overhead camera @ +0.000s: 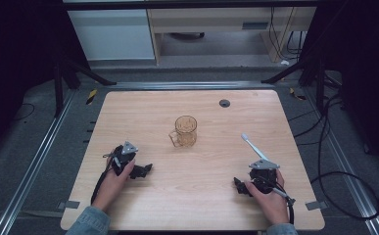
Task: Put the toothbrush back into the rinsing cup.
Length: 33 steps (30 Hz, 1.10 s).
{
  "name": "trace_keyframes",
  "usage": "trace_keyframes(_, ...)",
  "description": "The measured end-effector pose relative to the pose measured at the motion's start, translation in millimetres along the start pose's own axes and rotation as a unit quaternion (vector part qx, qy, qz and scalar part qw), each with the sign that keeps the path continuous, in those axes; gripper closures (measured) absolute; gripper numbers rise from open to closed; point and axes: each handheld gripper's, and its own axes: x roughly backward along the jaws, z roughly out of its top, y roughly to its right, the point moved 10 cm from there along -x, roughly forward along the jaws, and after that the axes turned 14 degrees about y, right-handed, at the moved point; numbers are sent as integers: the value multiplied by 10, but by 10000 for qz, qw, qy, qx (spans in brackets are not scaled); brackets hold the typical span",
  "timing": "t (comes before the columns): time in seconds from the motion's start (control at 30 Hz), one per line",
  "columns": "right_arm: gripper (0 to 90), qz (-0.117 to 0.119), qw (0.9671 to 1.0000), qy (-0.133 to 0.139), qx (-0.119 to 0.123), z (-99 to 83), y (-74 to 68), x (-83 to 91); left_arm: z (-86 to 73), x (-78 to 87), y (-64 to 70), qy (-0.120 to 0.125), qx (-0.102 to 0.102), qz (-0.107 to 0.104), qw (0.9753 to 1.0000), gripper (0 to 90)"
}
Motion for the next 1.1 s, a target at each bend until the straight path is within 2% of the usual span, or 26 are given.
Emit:
trace_keyframes(0.07,30,-26,10000,-8,-54,4,-5,1,0,0,0,0,2,0,10000,0)
trace_keyframes(0.13,107,-54,10000,26,-55,26,5,13,0,1,0,0,0,3,10000,0)
trace_keyframes(0.2,116,-11,10000,-67,-15,66,-15,63,-1,1,0,0,6,8,10000,0)
trace_keyframes(0.27,180,-44,9997,-58,220,167,-17,140,-1,1,1,1,8,8,10000,0)
trace_keyframes(0.37,195,-129,9968,-314,721,315,14,278,-1,1,0,-1,6,7,10000,0)
trace_keyframes(0.47,220,-166,9948,-430,904,496,70,404,-1,1,0,0,6,8,10000,0)
trace_keyframes(0.5,220,-166,9948,-430,904,496,70,404,-1,1,0,0,6,8,10000,0)
trace_keyframes(0.53,229,-266,9930,-502,1038,607,129,472,-1,1,0,0,8,8,10000,0)
trace_keyframes(0.6,236,-311,9920,-525,1109,660,162,501,-1,1,0,-1,7,8,10000,0)
trace_keyframes(0.7,263,-435,9878,-684,1329,861,291,604,-1,1,0,-2,7,8,10000,0)
trace_keyframes(0.73,269,-454,9871,-701,1366,912,316,621,-1,1,0,-2,8,8,10000,0)
trace_keyframes(0.83,309,-372,9881,-695,1319,1038,382,646,-1,1,1,-1,11,11,10000,0)
trace_keyframes(1.1,355,-245,9854,-1121,1255,1166,581,633,-2,2,1,-2,14,15,10000,0)
